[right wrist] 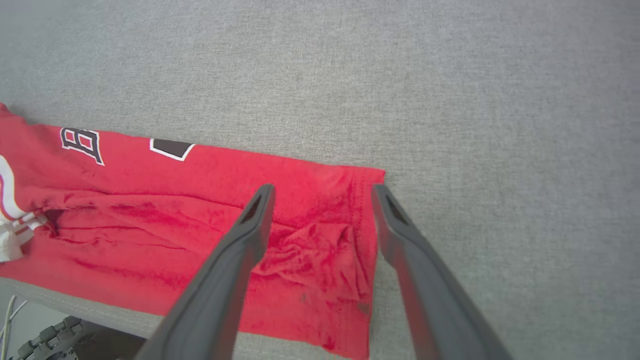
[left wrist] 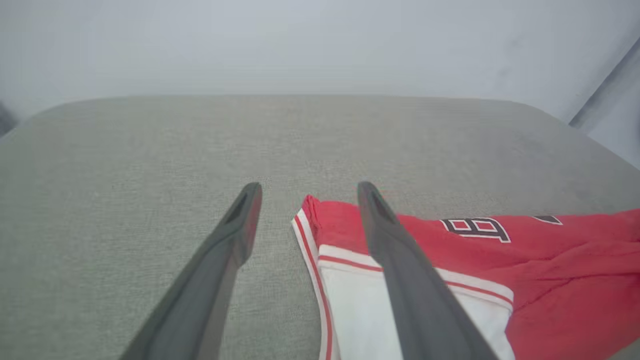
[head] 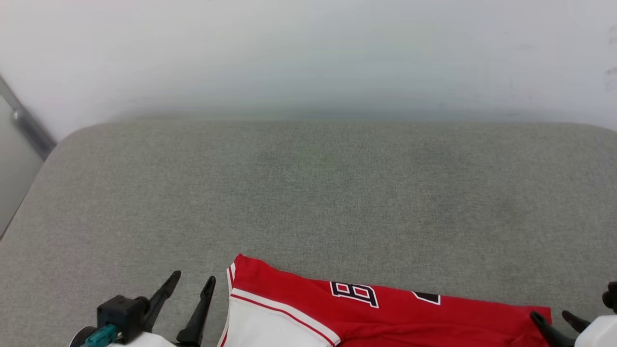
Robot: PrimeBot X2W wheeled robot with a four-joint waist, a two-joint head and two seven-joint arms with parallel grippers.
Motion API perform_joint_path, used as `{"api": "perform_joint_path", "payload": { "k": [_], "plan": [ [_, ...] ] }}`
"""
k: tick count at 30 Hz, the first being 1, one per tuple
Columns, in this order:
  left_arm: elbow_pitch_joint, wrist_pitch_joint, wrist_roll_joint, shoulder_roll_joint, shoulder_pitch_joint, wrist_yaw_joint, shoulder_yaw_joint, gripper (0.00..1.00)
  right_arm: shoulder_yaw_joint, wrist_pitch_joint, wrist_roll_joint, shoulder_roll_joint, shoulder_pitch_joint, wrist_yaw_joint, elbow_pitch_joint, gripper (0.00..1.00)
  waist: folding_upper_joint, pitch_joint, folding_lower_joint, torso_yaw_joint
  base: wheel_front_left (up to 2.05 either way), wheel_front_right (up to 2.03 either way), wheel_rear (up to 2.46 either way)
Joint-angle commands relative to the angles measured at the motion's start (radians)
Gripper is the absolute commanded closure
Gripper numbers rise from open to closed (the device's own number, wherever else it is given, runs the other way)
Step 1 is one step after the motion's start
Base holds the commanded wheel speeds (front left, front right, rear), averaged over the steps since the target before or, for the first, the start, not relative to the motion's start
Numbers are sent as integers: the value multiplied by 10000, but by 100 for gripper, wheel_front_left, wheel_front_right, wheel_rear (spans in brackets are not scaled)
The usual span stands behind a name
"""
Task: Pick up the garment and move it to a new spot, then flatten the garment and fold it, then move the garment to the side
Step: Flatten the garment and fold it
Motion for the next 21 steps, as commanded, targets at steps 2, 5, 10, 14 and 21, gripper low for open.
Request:
{"api": "perform_joint_path", "payload": {
  "k": [2, 5, 10, 14, 21],
  "plan": [
    [-57, -616, 173, -254, 243, 275, 335, 0, -319, 184, -75, 293, 259, -5, -158, 0, 0, -140, 0, 22, 0, 0, 0],
    [-302, -937, 241, -810, 560, 538, 1119, 0, -709, 389, -99, 639, 486, -5, -183, 0, 0, -182, 0, 29, 0, 0, 0],
    [-1068, -973, 1657, -1727, 1098, 370, 2516, 0, -1324, 471, -327, 1084, 771, -5, 53, 0, 0, -194, 0, 144, 0, 0, 0],
    [-1238, -978, 3119, -2220, 1367, 56, 3135, 0, -1751, 394, -508, 1360, 899, -5, 415, 0, 0, -158, 0, 264, 0, 0, 0],
    [-854, -979, 4812, -3421, 1496, -1132, 4218, 0, -1710, 130, -392, 1613, 481, -5, 1824, 0, 0, 211, 0, 446, 0, 0, 0]
  ]
}}
